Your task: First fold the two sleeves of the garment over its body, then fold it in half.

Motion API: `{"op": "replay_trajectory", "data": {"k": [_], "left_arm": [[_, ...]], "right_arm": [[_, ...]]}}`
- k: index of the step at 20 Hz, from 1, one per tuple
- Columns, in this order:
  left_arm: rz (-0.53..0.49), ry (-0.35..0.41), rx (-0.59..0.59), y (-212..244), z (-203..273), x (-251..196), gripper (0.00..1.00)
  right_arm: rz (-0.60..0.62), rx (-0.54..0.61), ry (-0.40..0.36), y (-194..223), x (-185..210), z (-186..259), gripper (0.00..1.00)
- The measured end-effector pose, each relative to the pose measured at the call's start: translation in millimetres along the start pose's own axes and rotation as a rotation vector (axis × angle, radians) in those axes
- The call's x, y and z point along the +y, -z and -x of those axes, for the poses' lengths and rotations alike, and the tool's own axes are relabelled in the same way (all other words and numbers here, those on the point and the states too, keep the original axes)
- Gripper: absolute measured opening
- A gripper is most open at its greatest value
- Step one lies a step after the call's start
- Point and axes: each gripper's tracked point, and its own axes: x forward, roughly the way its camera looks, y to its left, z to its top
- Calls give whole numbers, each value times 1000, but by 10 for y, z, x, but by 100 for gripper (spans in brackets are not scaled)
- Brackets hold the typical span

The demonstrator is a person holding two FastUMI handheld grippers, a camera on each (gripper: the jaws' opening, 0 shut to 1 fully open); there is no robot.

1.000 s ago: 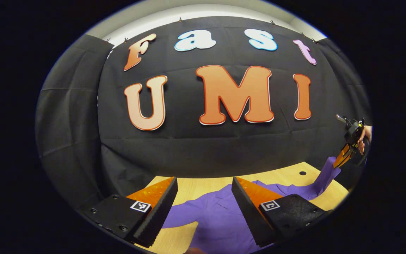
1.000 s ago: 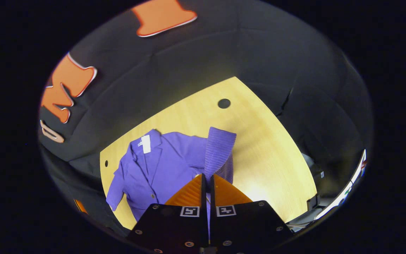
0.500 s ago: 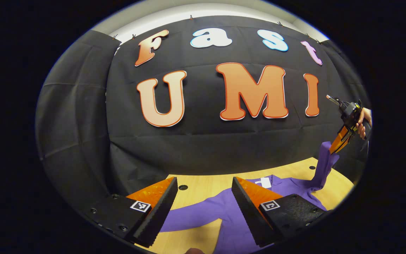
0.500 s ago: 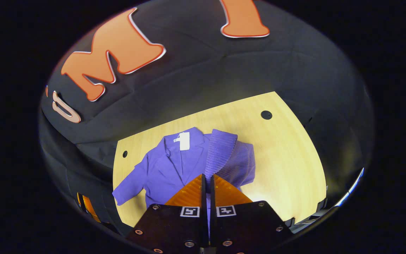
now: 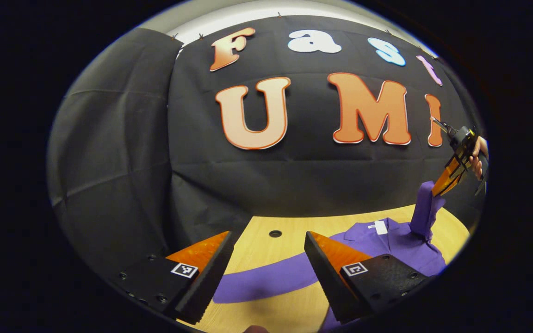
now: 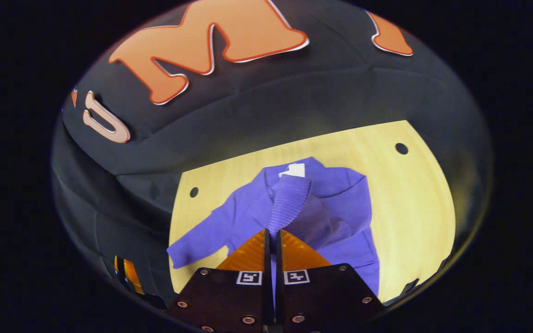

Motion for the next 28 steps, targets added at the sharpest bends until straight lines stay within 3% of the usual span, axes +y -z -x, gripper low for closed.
{"op": "replay_trajectory", "data": {"k": [3,5,6,7,8,10,11,12,16,19,23,27,28], "left_arm": [[-1,-35,29,120,-35,287,97],[-13,-56,56,192,-77,400,97],[-14,-62,64,202,-93,433,97],[-5,-65,63,215,-107,456,97],[2,-73,66,206,-133,486,97],[16,-90,87,251,-176,539,97],[26,-96,107,313,-239,547,96],[40,-97,130,375,-293,549,96],[75,-124,261,659,-496,636,97],[91,-121,366,888,-606,628,97],[210,-83,573,1309,-682,604,98],[206,-115,721,1668,-802,725,99],[212,-111,754,1755,-872,699,98]], "right_arm": [[-46,3,-70,34,357,-101,6],[-48,-1,-132,56,554,-66,15],[-41,-9,-151,47,610,-47,23],[-29,-19,-166,42,645,-19,42],[-28,-35,-175,1,648,17,37],[-22,-88,-187,-112,627,135,41],[-11,-127,-183,-186,576,222,59],[1,-166,-178,-266,517,290,71],[77,-335,-124,-496,190,689,90],[141,-449,-70,-609,-52,1004,94],[234,-571,-23,-685,-307,1372,95],[228,-643,-5,-685,-510,1607,95],[224,-653,-9,-664,-537,1649,100]]}}
